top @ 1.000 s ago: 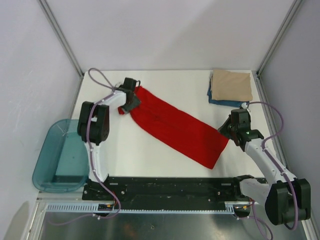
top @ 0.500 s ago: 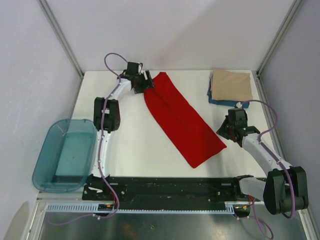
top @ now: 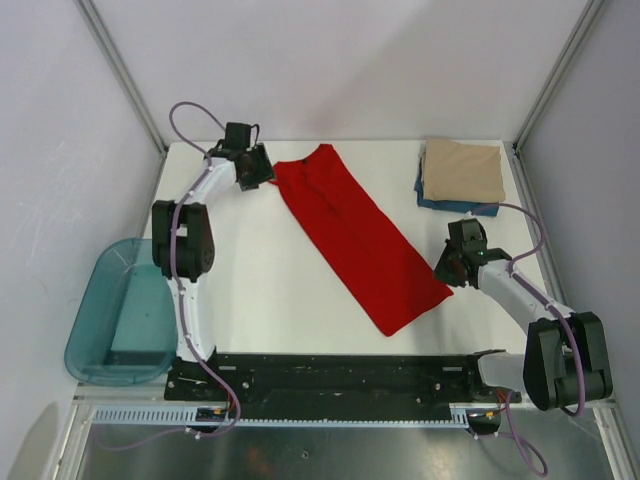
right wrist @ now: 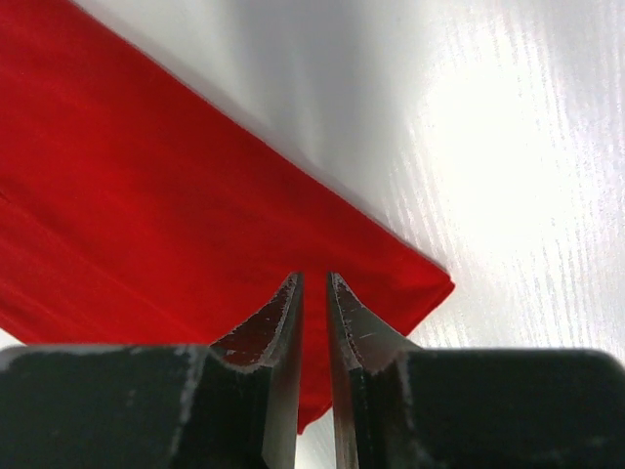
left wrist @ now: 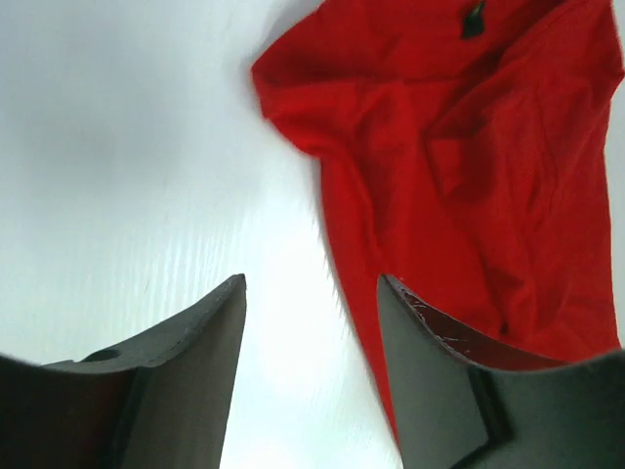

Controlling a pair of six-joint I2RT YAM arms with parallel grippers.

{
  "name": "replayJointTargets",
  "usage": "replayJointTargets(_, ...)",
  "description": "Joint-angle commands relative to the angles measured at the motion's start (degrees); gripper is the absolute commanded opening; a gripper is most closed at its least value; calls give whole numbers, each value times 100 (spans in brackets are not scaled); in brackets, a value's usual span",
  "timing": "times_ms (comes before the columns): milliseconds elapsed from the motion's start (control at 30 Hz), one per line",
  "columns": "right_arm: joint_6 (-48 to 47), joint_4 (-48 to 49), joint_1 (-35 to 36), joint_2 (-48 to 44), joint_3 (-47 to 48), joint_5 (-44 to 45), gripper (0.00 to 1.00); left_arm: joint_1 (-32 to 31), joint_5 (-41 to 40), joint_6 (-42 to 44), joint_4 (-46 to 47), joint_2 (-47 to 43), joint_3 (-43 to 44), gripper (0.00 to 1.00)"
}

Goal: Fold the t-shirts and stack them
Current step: Rotate the tshirt 90 degrees

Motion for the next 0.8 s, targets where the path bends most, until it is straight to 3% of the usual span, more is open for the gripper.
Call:
replayJointTargets(0, -42, -146, 204, -135, 198, 264, 19, -146, -249, -339, 9, -951, -947, 59)
replayJointTargets(200, 143, -72, 170, -42, 206, 340, 19, -984, -308, -1033, 80, -2346, -3116, 52)
replayJointTargets(400, 240, -9, 17, 77, 216, 402, 19, -2202, -203, -2097, 541, -3719, -5082, 53)
replayJointTargets(567, 268, 95, -226, 161, 223, 265, 18, -3443, -252, -3266, 800, -4171, -5605, 53)
replayJointTargets(767, 265, 81, -399, 122, 216, 206, 18, -4505, -306, -4877, 1200, -3806, -5531, 53)
